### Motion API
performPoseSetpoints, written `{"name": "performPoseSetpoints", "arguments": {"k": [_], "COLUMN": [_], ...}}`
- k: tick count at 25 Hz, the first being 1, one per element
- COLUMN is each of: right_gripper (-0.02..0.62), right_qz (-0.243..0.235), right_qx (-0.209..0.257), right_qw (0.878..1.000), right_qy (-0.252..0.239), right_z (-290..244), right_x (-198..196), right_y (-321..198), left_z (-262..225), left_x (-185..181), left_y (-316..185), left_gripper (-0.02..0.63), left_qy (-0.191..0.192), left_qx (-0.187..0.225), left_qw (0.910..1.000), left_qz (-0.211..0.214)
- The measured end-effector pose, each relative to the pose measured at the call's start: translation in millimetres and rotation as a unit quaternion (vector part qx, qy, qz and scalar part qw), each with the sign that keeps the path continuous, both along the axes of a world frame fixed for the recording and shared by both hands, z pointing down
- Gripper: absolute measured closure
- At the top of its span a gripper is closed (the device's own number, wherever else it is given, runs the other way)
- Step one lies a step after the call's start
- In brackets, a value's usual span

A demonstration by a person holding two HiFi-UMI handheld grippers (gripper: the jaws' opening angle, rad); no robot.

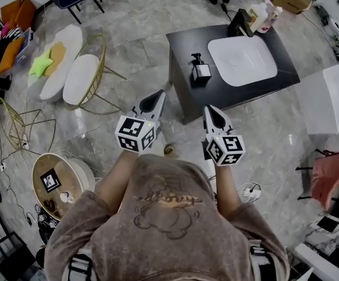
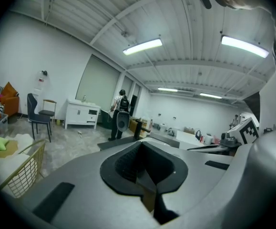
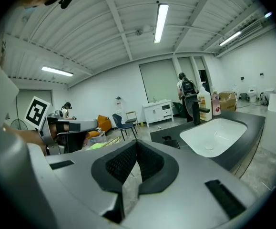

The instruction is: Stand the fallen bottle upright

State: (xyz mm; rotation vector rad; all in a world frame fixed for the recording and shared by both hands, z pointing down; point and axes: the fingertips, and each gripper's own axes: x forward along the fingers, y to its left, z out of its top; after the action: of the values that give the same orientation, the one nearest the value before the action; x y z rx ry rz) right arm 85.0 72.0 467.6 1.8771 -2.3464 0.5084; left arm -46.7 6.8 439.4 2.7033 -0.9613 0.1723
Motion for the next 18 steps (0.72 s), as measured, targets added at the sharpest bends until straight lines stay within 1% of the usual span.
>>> {"name": "performPoseSetpoints", "arguments": {"k": [7,11,18], "right_gripper": [0.598,0.598,0.598], "right_qz": [0.015,0.025,0.046], "right_qx": [-0.005,-0.008,-0.008], "right_qw": [1.0,1.0,0.999], "right_qy": [0.006,0.002,-0.005], "right_z": [3,1,-2], "right_x": [10,18,30], "right_y": [-45,-73,-121], "left_z": [4,8,9], "left_x": [19,33,47], "left_y": [-48,-77,-129], "left_gripper": [0.588,0.588,0.588], "left_qy": [0.009,0.004,0.002], "left_qx": [-0.009,-0.013,-0.019], "left_qw": [0.9995,0.9987,0.9975], "left_qz": [0.028,0.049,0.068]}}
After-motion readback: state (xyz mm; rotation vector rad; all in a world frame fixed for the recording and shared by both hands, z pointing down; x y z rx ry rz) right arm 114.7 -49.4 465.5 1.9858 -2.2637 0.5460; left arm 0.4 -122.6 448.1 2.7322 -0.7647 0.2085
